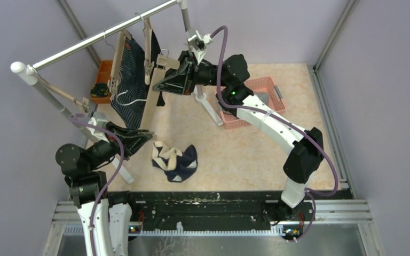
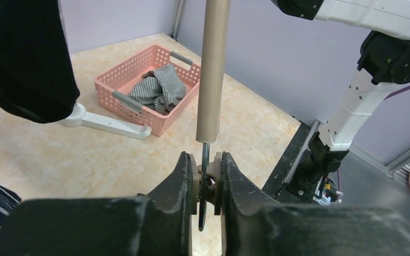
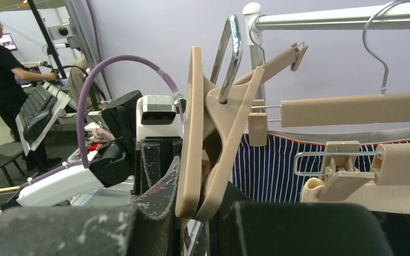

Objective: Remove the underwear clipped to the hanger

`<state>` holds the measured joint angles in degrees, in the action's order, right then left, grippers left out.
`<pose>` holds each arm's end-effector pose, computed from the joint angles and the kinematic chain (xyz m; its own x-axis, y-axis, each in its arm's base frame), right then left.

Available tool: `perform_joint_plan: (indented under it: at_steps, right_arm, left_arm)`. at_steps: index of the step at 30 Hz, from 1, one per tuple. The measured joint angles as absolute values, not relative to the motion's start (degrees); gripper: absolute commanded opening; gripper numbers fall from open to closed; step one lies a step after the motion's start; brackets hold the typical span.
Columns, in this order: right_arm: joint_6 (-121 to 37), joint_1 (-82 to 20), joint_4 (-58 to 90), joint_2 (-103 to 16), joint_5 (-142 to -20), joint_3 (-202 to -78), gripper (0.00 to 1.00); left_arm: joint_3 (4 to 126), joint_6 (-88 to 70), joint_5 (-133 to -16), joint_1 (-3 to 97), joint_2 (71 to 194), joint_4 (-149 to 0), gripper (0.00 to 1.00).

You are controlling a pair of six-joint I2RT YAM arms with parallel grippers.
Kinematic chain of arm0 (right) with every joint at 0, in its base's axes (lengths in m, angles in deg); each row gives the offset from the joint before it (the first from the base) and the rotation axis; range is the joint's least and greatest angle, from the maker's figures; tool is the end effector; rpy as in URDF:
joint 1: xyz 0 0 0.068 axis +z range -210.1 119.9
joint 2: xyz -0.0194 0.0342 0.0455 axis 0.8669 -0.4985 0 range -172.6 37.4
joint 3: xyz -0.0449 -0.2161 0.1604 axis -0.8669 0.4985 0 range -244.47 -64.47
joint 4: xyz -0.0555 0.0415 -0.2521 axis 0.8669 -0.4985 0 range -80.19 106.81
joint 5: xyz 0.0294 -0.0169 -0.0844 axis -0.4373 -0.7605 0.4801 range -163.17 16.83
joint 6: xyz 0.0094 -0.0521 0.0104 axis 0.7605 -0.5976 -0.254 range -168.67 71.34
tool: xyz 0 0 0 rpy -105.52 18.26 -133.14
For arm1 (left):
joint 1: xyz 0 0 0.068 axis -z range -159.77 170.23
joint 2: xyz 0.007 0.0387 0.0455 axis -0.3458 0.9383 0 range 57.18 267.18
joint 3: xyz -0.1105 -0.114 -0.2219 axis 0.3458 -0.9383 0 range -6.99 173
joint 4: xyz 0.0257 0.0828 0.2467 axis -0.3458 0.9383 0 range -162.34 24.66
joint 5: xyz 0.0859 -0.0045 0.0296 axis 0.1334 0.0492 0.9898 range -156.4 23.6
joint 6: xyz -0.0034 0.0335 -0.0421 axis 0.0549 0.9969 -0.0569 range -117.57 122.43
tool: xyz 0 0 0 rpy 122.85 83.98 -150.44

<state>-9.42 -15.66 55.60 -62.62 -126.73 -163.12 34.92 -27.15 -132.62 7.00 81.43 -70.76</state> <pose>0.2569 0.2921 0.4855 -0.2158 0.3146 -0.9244 -0.9498 -0.2872 0.1240 0.0847 -0.0136 0.3780 -0.1426 -0.2381 -0.9607 0.7971 0.5477 -0.2541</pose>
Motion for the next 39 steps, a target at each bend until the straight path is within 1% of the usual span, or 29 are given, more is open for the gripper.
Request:
perform_joint_plan:
  at_steps: [3, 4, 5, 6, 7, 9, 16, 22, 24, 27, 30, 35, 39]
  right_arm:
    - [-9.44, -15.74, 55.07, -62.62, -126.79, -163.12, 0.0]
    - [-9.53, -15.74, 55.07, -62.62, -126.88, -163.12, 0.0]
    - [-9.75, -15.72, 55.1, -62.62, -126.88, -163.12, 0.0]
    - [-10.12, -15.63, 55.14, -62.62, -126.88, -163.12, 0.0]
    - [-10.38, -15.63, 55.12, -62.62, -126.84, -163.12, 0.0]
    - [-10.84, -15.66, 55.14, -62.62, -126.62, -163.12, 0.0]
    - [-11.45, -15.63, 55.82, -62.62, -126.2, -163.12, 0.0]
    - [-11.69, -15.63, 55.82, -62.62, -126.18, -163.12, 0.0]
    - [-11.69, -15.63, 55.82, -62.62, -126.16, -163.12, 0.0]
    - [-11.69, -15.63, 55.82, -62.62, -126.16, -163.12, 0.0]
    - [-11.69, -15.61, 55.86, -62.62, -126.16, -163.12, 0.0]
    - [-11.63, -15.52, 56.58, -62.89, -126.09, -163.12, 0.0]
    - [-11.39, -15.37, 56.84, -63.5, -125.9, -163.12, 0.0]
  left_arm:
    - [34.92, -26.84, -133.23, 6.98, 81.86, -70.65, 0.55]
    - [34.92, -26.76, -133.07, 6.98, 81.82, -70.15, 0.65]
    - [34.92, -26.69, -132.48, 6.98, 81.69, -69.75, 0.78]
    - [34.92, -26.6, -132.0, 6.98, 81.41, -69.75, 0.81]
    - [34.92, -26.67, -131.37, 7.0, 80.92, -69.88, 0.81]
    - [34.92, -27.02, -129.93, 7.0, 79.85, -70.82, 0.81]
    - [34.92, -28.68, -125.05, 7.0, 80.18, -78.39, 0.72]
    - [34.61, -30.6, -124.51, 7.0, 82.91, -84.51, 0.57]
    - [34.48, -31.15, -124.59, 7.0, 83.98, -85.6, 0.56]
    - [34.3, -32.09, -124.92, 7.0, 85.21, -86.87, 0.58]
    - [33.89, -32.81, -125.16, 7.0, 85.3, -87.72, 0.58]
    - [33.01, -35.08, -126.15, 7.0, 85.3, -90.17, 0.55]
    - [32.88, -36.33, -127.0, 7.0, 85.32, -91.04, 0.49]
